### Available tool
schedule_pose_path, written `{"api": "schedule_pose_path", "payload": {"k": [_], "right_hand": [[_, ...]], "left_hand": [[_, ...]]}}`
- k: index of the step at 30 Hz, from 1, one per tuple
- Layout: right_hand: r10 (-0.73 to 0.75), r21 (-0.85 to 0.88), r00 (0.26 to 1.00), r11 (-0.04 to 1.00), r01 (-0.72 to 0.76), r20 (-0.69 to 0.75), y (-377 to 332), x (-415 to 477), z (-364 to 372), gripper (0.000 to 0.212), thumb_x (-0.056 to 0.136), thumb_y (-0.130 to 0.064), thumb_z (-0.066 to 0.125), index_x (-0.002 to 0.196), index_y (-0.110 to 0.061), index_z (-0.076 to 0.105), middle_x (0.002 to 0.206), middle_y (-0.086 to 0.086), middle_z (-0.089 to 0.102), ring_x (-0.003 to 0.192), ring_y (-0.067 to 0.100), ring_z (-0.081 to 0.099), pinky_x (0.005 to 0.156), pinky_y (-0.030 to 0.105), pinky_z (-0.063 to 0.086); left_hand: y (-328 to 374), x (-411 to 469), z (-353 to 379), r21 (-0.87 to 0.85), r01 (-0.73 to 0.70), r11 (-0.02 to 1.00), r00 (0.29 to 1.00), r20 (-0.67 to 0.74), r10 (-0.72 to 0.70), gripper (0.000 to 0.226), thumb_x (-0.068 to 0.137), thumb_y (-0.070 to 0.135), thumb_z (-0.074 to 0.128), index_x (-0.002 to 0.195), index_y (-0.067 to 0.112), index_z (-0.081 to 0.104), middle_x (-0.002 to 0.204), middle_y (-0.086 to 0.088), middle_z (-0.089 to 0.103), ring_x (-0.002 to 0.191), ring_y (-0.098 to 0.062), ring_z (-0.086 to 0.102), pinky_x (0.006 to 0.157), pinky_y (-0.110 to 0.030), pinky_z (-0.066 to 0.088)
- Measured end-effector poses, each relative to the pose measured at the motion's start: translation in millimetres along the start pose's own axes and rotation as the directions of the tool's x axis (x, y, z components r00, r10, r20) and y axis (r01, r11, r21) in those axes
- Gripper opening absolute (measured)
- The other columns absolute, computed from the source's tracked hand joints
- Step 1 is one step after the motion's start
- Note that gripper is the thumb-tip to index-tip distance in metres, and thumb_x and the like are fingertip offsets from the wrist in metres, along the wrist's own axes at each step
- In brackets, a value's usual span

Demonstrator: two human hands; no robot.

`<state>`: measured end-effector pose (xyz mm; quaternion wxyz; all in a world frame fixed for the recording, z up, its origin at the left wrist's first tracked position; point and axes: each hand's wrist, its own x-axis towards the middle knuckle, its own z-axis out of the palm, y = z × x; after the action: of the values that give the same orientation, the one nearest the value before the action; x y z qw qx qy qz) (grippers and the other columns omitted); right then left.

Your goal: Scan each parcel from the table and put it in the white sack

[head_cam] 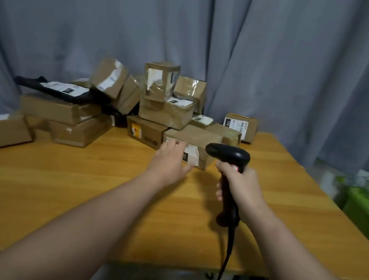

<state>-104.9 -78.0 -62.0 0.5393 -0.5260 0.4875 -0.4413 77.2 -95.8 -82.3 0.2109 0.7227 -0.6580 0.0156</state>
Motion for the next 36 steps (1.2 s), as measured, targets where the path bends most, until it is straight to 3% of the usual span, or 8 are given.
{"api": "schedule_pose_path", "payload": {"k": [3,8,11,19,25,30,33,36], "right_hand": [[0.200,0.152,0.973,0.965,-0.215,0.113,-8,33,-4,0.014,0.086,-0.019,0.066,0.095,-0.009,0.064,0.063,0.006,0.056,0.052,0.017,0.054,0.050,0.027,0.049],[0.246,0.289,0.965,0.921,-0.262,0.090,-13,89,3,0.015,0.082,-0.016,0.068,0.096,-0.011,0.063,0.081,0.005,0.060,0.073,0.017,0.059,0.067,0.030,0.056],[0.271,0.243,0.958,0.927,-0.287,0.096,-7,104,14,0.026,0.082,-0.022,0.067,0.105,-0.013,0.061,0.087,0.006,0.062,0.078,0.019,0.058,0.061,0.030,0.044],[0.264,0.253,0.961,0.927,-0.276,0.079,6,90,30,0.050,0.075,-0.026,0.069,0.121,-0.011,0.057,0.091,0.006,0.059,0.075,0.019,0.056,0.056,0.027,0.042],[0.282,0.242,0.950,0.921,-0.307,0.130,20,31,24,0.045,0.080,-0.022,0.067,0.122,-0.013,0.053,0.097,0.008,0.060,0.085,0.022,0.061,0.078,0.038,0.057],[0.203,0.319,0.973,0.920,-0.229,0.113,33,-24,27,0.041,0.083,-0.012,0.063,0.122,-0.017,0.052,0.111,0.008,0.062,0.103,0.024,0.061,0.097,0.044,0.051],[0.201,0.393,0.969,0.887,-0.242,0.142,38,-51,23,0.045,0.083,-0.007,0.064,0.125,-0.015,0.050,0.122,0.010,0.059,0.111,0.027,0.059,0.094,0.043,0.053],[0.185,0.429,0.967,0.870,-0.244,0.175,41,-74,20,0.045,0.085,-0.007,0.065,0.127,-0.012,0.049,0.121,0.011,0.059,0.108,0.027,0.062,0.086,0.040,0.057]], "left_hand": [[-16,47,9,-0.002,0.100,0.995,0.995,0.031,-0.100,0.060,0.097,0.050,0.042,0.146,0.017,0.033,0.149,-0.013,0.030,0.134,-0.032,0.030,0.109,-0.044,0.031],[-47,95,18,-0.105,0.288,0.952,0.957,0.061,-0.283,0.056,0.099,0.050,0.033,0.149,0.023,0.031,0.149,-0.017,0.026,0.135,-0.037,0.027,0.109,-0.047,0.028],[-50,101,25,-0.111,0.269,0.957,0.962,0.083,-0.261,0.048,0.101,0.044,0.033,0.145,0.025,0.039,0.150,-0.012,0.027,0.134,-0.037,0.028,0.109,-0.043,0.028],[-55,76,13,-0.261,0.176,0.949,0.984,0.069,-0.164,0.046,0.097,0.040,0.048,0.136,0.015,0.052,0.138,-0.009,0.036,0.122,-0.024,0.045,0.105,-0.031,0.033],[-62,-3,-7,-0.316,0.121,0.941,0.993,0.032,-0.117,0.043,0.082,0.039,0.071,0.117,0.018,0.057,0.114,-0.001,0.037,0.101,-0.014,0.047,0.096,-0.023,0.041],[-58,-79,-24,-0.361,0.106,0.927,0.994,0.018,-0.107,0.036,0.081,0.029,0.074,0.107,0.020,0.051,0.110,0.000,0.035,0.098,-0.014,0.047,0.094,-0.023,0.043],[-57,-120,-27,-0.344,0.104,0.933,0.994,0.003,-0.109,0.028,0.084,0.025,0.071,0.100,0.021,0.050,0.107,0.003,0.036,0.094,-0.010,0.047,0.090,-0.020,0.041],[-57,-148,-29,-0.427,0.102,0.899,0.982,-0.101,-0.159,0.030,0.084,0.020,0.072,0.103,0.020,0.049,0.111,0.001,0.038,0.080,-0.002,0.048,0.078,-0.006,0.041]]}}
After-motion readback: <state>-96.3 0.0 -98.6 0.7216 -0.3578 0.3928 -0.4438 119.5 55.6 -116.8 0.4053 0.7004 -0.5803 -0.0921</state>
